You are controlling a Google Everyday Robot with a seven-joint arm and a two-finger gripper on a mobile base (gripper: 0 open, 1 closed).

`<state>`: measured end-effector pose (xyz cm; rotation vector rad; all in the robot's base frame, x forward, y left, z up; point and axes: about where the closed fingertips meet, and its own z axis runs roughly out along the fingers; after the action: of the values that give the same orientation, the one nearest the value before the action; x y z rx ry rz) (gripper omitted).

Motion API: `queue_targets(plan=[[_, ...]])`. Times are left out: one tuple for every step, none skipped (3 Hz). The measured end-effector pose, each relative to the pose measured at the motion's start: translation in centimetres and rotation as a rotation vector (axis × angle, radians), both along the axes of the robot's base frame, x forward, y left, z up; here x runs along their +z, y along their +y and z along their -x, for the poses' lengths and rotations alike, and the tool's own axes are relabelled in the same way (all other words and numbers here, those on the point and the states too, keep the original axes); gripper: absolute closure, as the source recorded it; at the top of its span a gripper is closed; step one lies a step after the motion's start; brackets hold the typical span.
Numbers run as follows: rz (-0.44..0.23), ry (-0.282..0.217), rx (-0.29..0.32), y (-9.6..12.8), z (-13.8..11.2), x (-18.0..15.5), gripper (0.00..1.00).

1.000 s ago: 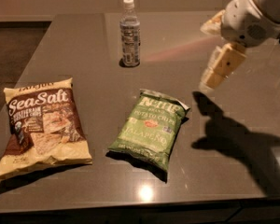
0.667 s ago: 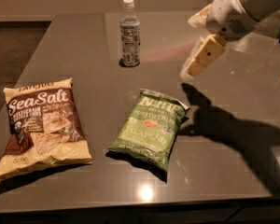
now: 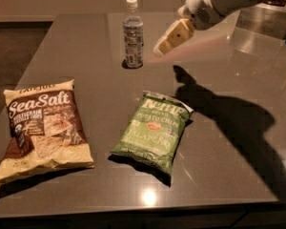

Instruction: Knock blue plastic bottle over

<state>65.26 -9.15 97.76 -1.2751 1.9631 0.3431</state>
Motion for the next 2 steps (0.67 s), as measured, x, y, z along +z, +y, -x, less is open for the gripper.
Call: queue_targets(plan=[[-0.016,0.032,-0.101,1.1,-3.5,-1.1,0.00],[-0.061,0.046,-0.172,2.8,-5.8,-2.0,0.00]])
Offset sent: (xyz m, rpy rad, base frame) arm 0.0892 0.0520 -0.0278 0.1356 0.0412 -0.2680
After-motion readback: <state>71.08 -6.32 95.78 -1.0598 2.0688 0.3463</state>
